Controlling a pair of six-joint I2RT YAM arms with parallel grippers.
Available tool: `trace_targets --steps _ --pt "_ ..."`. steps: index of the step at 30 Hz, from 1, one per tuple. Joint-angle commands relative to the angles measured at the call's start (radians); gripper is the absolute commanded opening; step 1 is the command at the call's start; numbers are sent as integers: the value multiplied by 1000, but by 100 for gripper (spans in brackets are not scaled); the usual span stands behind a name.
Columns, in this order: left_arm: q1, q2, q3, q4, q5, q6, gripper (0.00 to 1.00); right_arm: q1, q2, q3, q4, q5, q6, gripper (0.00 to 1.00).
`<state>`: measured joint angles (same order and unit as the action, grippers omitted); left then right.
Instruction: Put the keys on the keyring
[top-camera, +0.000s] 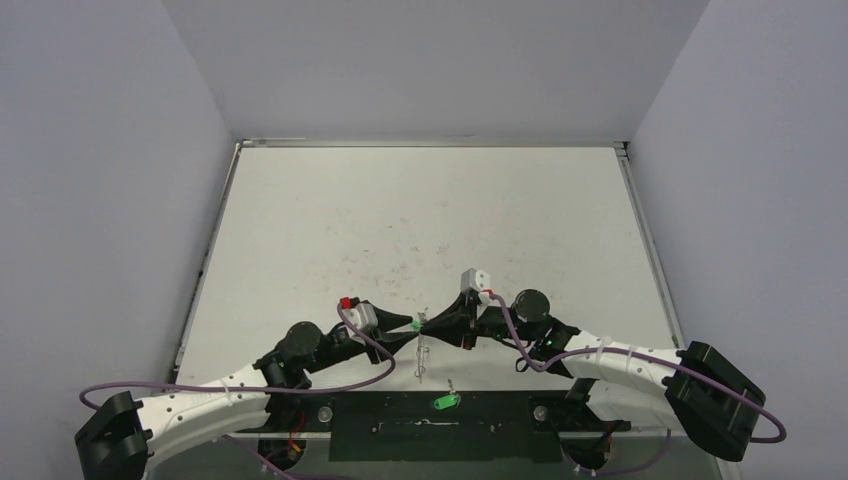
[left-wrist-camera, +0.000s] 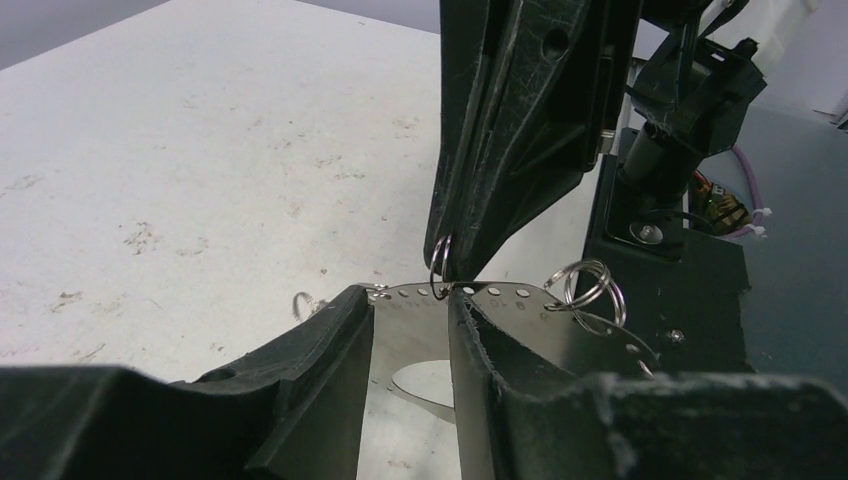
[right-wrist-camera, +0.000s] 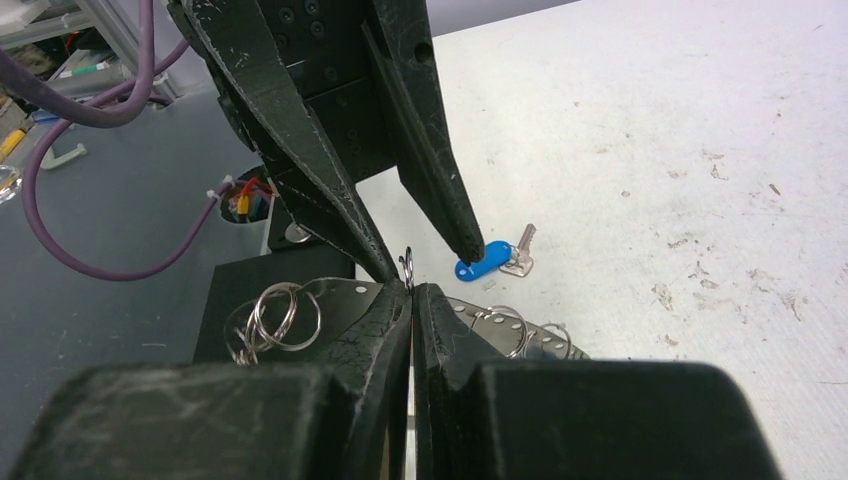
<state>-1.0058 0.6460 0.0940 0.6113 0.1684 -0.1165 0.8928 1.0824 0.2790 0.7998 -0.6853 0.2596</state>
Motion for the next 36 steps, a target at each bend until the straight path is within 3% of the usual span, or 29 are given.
trace_targets --steps 1,13,21,31,34,36 --pt "2 6 23 107 49 -8 30 11 -27 3 88 -23 -23 0" --pt "1 10 24 122 80 -9 20 17 -16 9 83 -28 -26 0" --pt "2 8 23 129 77 -2 0 23 -8 14 67 -39 -36 0" --pt "2 -19 54 33 49 12 1 26 0 17 56 -67 -47 0" --pt "2 -14 61 28 57 19 19 27 3 20 55 -74 -47 0" --pt "3 -4 66 26 67 25 24 30 6 23 55 -78 -49 0"
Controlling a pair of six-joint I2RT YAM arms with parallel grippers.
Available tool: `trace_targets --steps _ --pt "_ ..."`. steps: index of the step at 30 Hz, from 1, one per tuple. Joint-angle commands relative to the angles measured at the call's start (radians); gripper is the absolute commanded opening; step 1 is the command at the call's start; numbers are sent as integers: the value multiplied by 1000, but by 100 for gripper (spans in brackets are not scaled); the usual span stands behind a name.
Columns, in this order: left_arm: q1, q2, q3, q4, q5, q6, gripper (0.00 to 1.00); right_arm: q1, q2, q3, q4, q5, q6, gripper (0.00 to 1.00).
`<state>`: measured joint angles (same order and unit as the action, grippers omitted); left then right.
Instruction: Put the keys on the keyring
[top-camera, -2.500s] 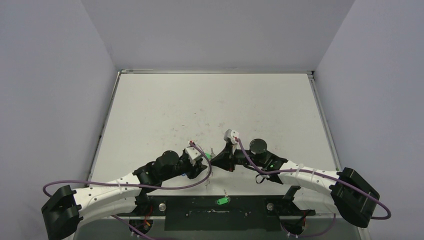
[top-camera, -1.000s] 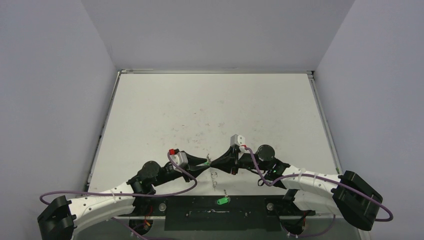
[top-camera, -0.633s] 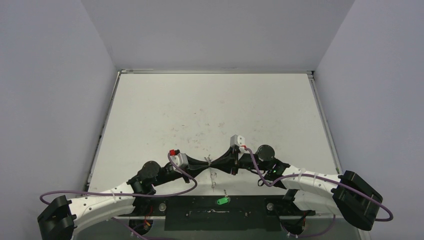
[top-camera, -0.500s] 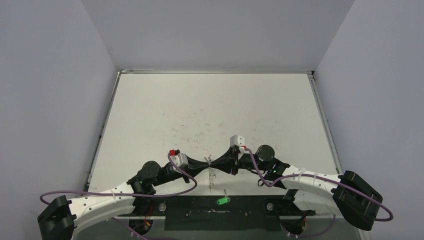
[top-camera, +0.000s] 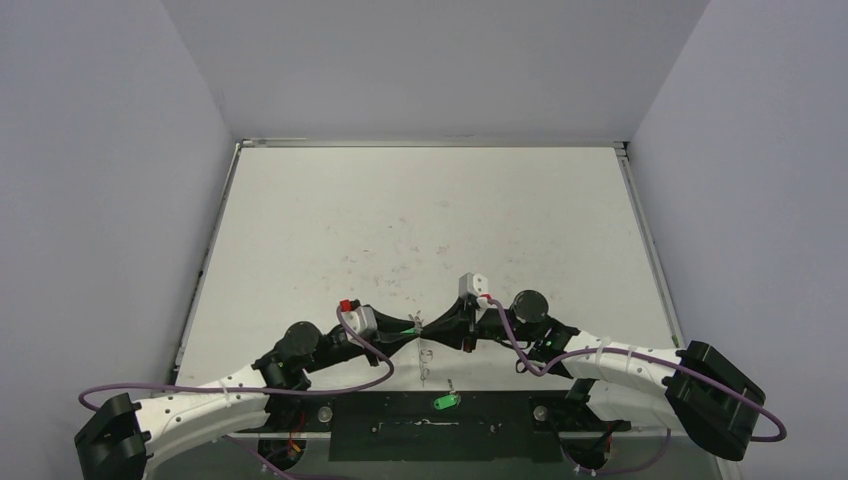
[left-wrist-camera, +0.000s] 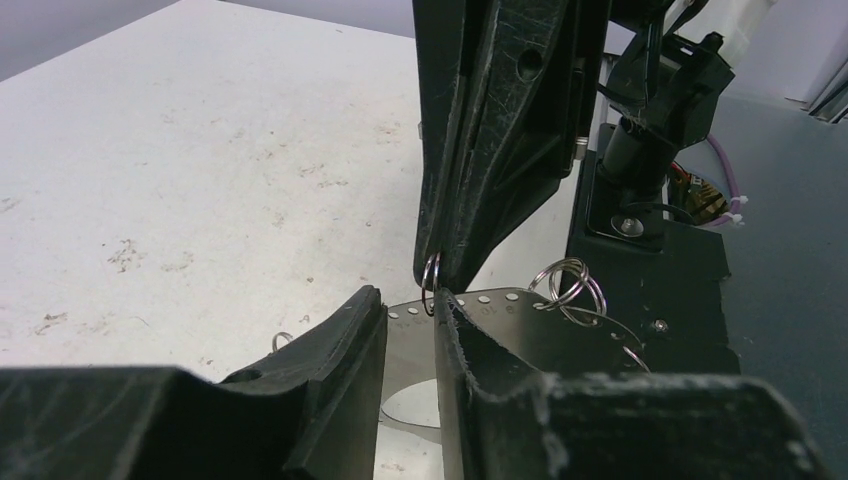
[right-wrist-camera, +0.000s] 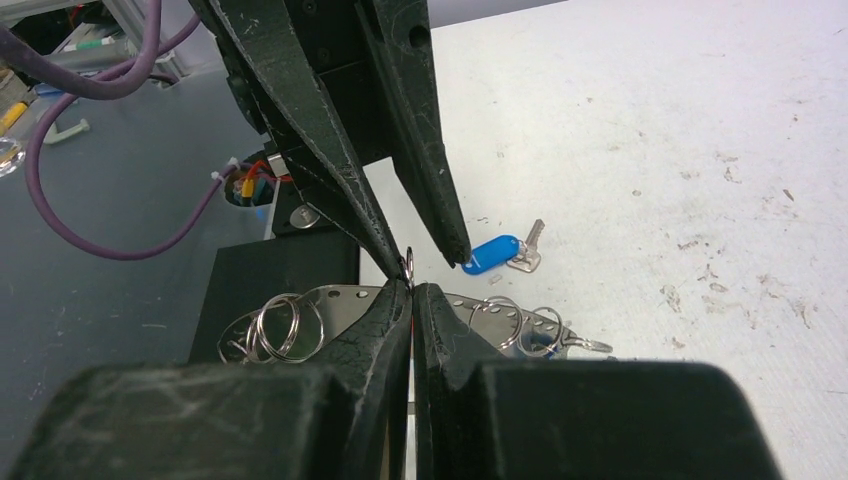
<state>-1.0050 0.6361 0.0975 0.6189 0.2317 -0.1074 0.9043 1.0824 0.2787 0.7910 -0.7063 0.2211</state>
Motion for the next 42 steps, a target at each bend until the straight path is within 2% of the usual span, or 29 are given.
trace_targets --steps 1,7,11,12,16,18,22,30,35,42 --pt "1 13 65 15 9 18 24 20 8 25 63 -58 -11 0" --pt "0 51 83 14 39 33 21 27 17 30 61 -61 -13 0" --pt "1 53 84 28 44 37 1 30 18 31 44 -59 -23 0" --pt "1 51 85 27 46 39 0 30 17 31 38 -57 -26 0" --pt "0 35 94 -13 43 51 0 30 5 33 8 -43 -43 0" --pt "0 28 112 -67 36 61 0 30 -7 38 -23 -31 -58 7" --pt "1 25 159 -204 31 84 0 30 -42 55 -97 -11 -98 28" --pt "0 76 325 -520 61 185 0 30 -159 129 -397 46 -278 48" --pt "-1 146 436 -701 81 250 0 30 -190 179 -536 64 -369 49" --pt "-1 218 553 -838 108 324 0 31 -167 230 -656 61 -471 44"
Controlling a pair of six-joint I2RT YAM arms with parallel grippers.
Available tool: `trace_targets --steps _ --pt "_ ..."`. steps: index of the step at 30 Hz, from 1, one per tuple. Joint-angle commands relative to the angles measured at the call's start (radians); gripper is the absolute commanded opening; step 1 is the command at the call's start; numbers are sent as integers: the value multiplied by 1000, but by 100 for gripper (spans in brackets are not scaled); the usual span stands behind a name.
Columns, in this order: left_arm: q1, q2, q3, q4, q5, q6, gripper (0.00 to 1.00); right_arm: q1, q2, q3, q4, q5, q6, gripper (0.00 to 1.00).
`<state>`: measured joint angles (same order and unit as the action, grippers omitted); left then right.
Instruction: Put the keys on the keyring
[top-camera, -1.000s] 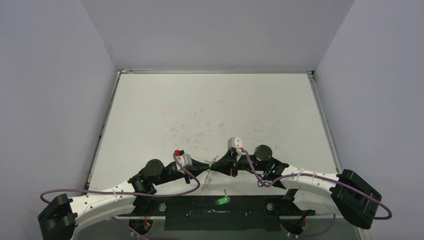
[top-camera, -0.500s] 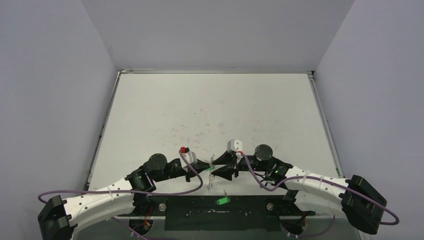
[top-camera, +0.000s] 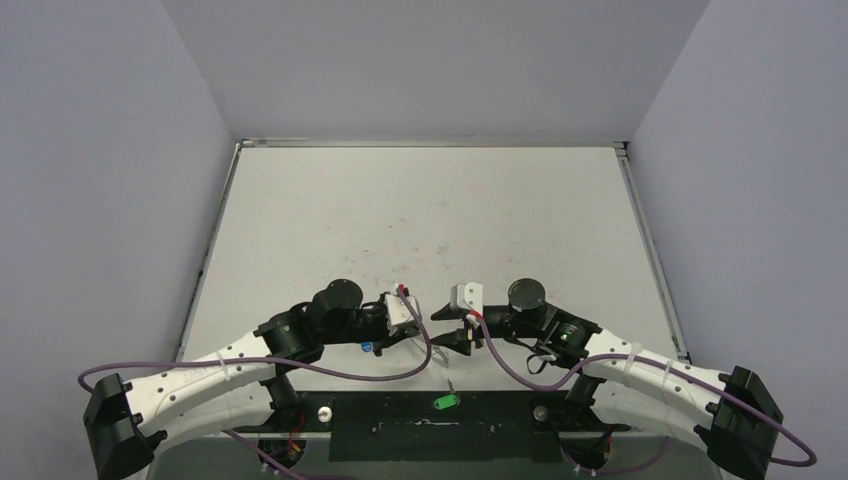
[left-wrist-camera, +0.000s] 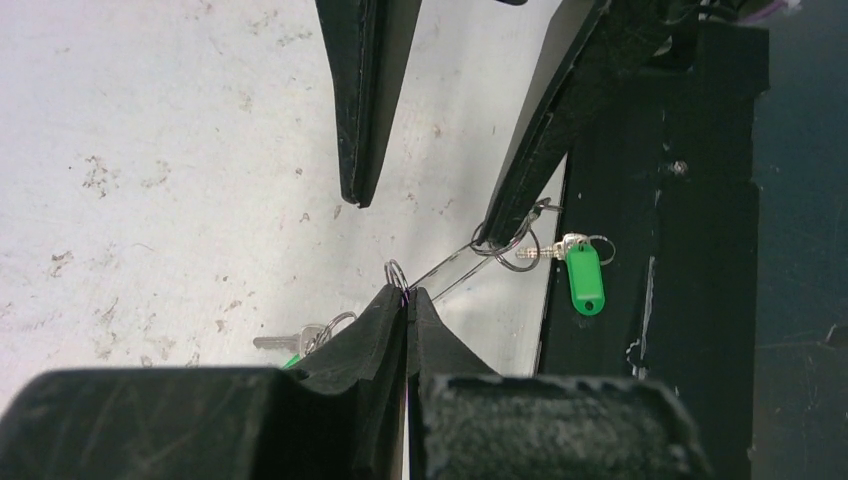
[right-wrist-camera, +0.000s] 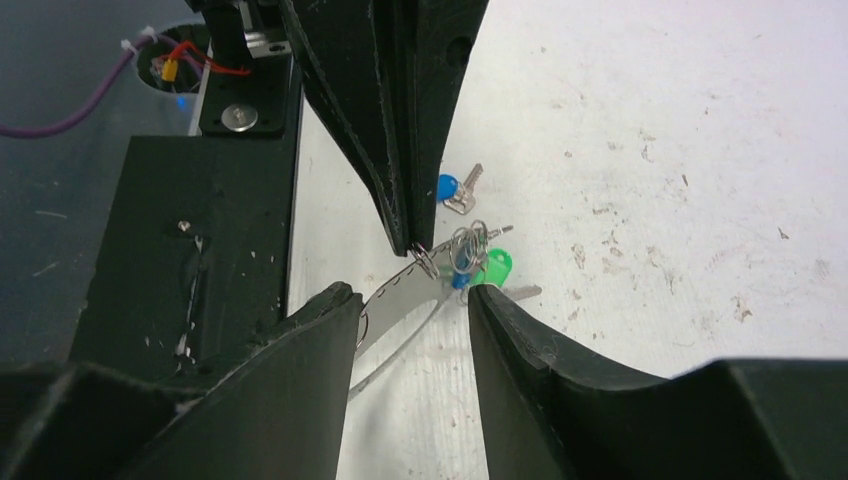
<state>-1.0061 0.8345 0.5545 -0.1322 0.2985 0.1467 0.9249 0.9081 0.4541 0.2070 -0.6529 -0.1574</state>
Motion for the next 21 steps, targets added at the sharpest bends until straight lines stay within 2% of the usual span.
trace_targets --steps 1,9,21 --pt "0 27 108 -99 47 76 0 10 12 57 -75 8 -100 43" --pt "0 57 152 -143 102 117 0 11 78 79 -49 -8 -151 35" --pt "-1 27 128 -92 139 111 0 12 119 74 38 -68 -135 33"
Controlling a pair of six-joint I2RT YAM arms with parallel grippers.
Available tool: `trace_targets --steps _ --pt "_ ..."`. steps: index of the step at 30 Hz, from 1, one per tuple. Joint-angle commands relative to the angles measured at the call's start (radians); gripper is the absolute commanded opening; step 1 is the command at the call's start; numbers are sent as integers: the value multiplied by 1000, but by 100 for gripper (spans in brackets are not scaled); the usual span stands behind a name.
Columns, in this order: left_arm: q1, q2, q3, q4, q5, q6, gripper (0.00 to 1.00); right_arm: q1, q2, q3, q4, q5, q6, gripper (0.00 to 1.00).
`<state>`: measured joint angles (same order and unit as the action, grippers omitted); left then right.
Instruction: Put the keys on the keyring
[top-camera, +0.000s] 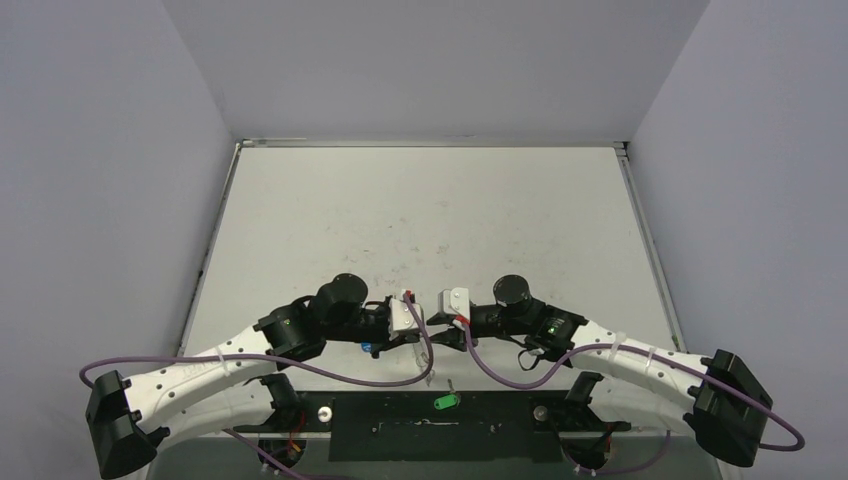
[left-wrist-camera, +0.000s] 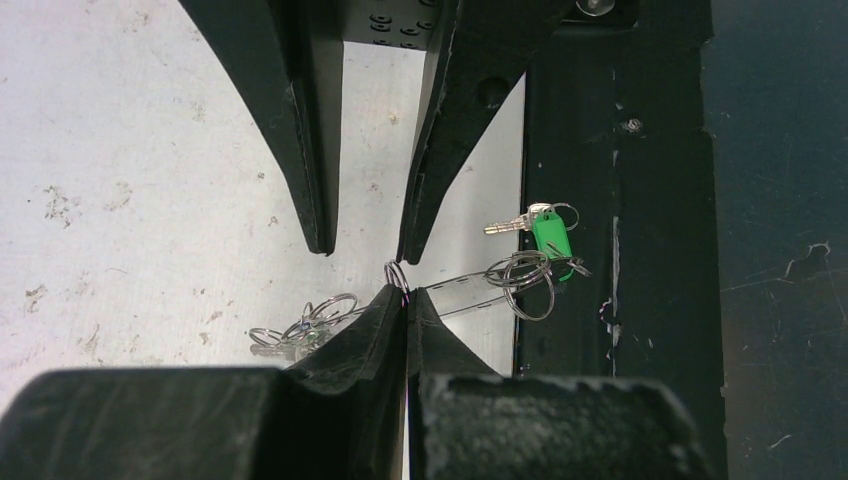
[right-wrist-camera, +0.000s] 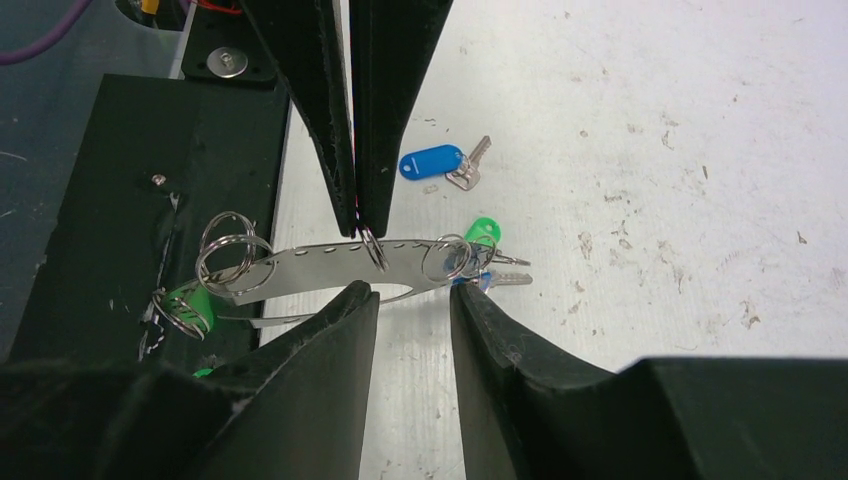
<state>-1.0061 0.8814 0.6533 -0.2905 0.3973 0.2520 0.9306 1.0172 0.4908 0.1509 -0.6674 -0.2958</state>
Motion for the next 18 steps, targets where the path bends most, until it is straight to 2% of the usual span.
trace_targets --steps 1,14,16,18 --pt "0 -19 29 68 39 5 0 8 10 36 101 -61 6 33" --pt "-1 -1 26 94 38 -17 0 24 16 2 191 -84 59 26" --pt "0 -1 26 97 38 -20 0 25 20 0 189 -87 58 18" --pt "0 0 25 97 36 -21 0 25 23 1 190 -97 57 4"
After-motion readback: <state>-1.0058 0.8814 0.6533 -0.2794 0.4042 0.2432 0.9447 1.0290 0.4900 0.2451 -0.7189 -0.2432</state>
